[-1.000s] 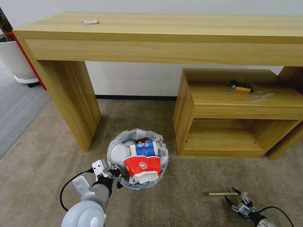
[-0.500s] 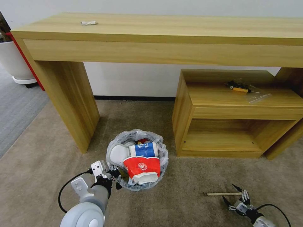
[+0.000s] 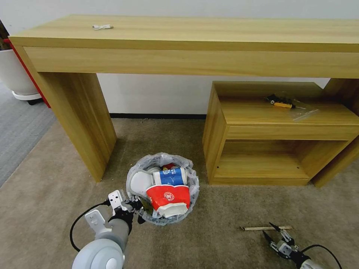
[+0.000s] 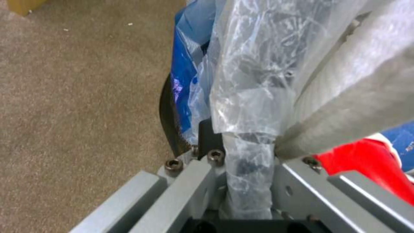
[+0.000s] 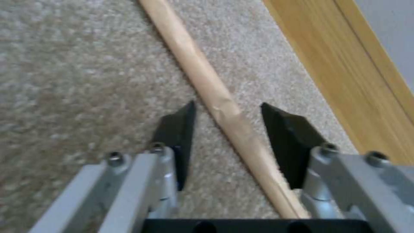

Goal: Pick up the trash bin and place the garbage on the floor into it.

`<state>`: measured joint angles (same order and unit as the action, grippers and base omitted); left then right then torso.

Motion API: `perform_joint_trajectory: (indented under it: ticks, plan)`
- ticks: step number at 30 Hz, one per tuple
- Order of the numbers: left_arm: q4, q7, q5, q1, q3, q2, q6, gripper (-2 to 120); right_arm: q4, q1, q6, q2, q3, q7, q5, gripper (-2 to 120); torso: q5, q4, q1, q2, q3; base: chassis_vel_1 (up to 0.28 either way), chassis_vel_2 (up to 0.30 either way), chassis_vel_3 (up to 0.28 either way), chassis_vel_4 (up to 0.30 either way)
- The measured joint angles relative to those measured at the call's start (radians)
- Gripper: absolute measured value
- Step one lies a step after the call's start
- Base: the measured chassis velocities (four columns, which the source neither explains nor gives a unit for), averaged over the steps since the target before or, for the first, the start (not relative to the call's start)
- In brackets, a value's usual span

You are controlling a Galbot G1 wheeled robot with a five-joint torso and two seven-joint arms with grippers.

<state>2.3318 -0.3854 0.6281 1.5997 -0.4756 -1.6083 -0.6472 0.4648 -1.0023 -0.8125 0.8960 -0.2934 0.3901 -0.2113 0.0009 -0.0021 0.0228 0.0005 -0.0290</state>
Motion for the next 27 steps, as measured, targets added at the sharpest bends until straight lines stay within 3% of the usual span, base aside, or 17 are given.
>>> perform_joint_trajectory:
  ticks: [2, 12, 21, 27]
  plan:
    - [-0.004, 0.001, 0.0, -0.001, -0.001, 0.0, 0.002, 0, -0.004, -0.001, 0.0, 0.003, -0.001, 0.0, 0.0, 30, 0.0005, 0.0004, 0.0, 0.0, 0.0, 0.0, 0.0, 0.0, 0.0]
    - [-0.014, 0.009, -0.003, -0.001, -0.003, 0.0, 0.006, 0, -0.015, 0.0, 0.0, 0.01, -0.001, -0.001, -0.001, 22, 0.0001, 0.0003, 0.0, 0.0, 0.0, 0.0, 0.0, 0.0, 0.0]
    - [-0.024, 0.011, -0.01, 0.0, -0.001, 0.0, 0.009, 0, 0.018, -0.012, 0.0, 0.008, 0.007, -0.019, -0.001, 0, -0.0003, 0.0003, 0.0, 0.0, 0.0, 0.0, 0.0, 0.0, 0.0]
    - [-0.024, 0.013, -0.011, 0.001, -0.001, 0.0, 0.009, 0, 0.036, -0.019, 0.001, -0.005, 0.014, -0.037, -0.001, 0, -0.0003, 0.0006, 0.0, 0.0, 0.0, 0.0, 0.0, 0.0, 0.0]
